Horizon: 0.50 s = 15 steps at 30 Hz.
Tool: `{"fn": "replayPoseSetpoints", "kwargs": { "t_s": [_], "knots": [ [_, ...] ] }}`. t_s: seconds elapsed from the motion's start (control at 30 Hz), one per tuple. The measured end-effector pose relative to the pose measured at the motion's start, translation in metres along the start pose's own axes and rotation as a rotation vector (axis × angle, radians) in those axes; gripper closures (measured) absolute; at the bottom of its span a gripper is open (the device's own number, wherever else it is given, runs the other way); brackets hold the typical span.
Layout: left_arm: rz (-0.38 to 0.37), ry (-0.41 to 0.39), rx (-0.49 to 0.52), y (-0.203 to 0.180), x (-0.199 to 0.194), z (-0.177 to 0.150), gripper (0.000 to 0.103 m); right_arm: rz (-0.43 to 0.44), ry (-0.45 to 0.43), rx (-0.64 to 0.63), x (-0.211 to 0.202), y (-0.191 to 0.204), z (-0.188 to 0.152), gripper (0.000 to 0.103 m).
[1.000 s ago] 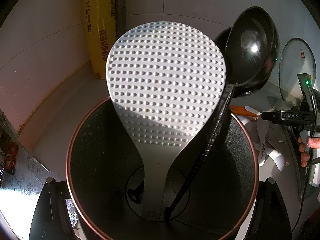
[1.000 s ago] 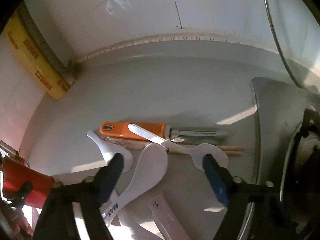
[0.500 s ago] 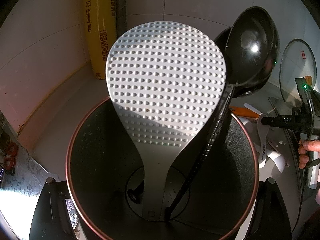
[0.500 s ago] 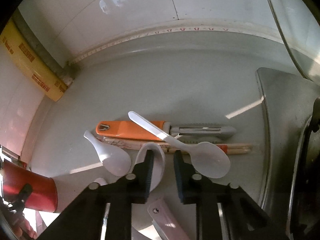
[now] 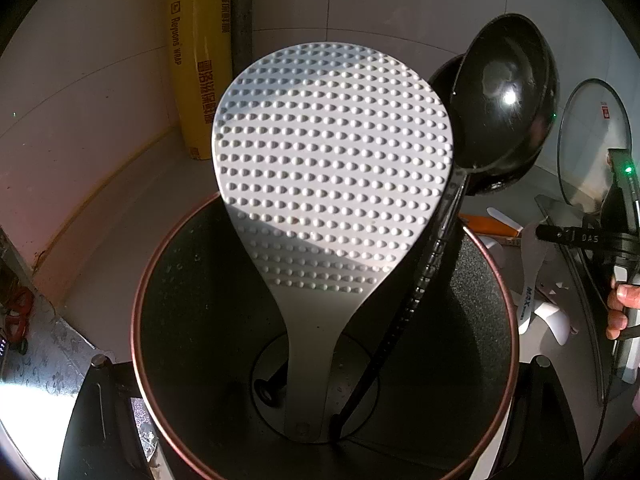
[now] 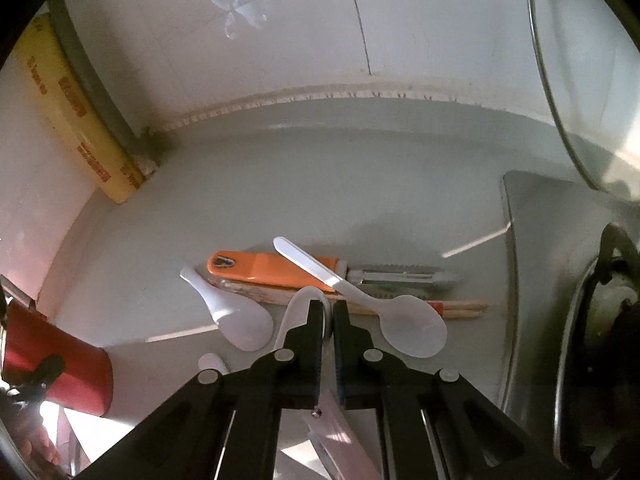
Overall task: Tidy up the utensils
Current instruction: 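Close the right tool on the white spoon printed MAX in the pile, then lift the white MAX spoon with the right tool toward the red holder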
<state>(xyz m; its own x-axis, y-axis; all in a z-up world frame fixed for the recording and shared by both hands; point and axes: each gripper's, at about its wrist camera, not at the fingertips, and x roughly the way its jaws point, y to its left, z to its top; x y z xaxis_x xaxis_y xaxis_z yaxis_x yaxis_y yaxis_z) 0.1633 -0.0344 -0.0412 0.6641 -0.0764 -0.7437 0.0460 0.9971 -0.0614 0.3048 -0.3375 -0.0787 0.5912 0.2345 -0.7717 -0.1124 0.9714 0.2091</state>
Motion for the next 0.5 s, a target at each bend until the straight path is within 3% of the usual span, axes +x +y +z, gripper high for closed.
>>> {"fn": "replayPoseSetpoints", "kwargs": {
  "t_s": [0.5],
  "knots": [
    [-0.004, 0.0, 0.0, 0.007, 0.002, 0.0, 0.013, 0.005, -0.08, -0.016, -0.027, 0.007, -0.002, 0.097]
  ]
}}
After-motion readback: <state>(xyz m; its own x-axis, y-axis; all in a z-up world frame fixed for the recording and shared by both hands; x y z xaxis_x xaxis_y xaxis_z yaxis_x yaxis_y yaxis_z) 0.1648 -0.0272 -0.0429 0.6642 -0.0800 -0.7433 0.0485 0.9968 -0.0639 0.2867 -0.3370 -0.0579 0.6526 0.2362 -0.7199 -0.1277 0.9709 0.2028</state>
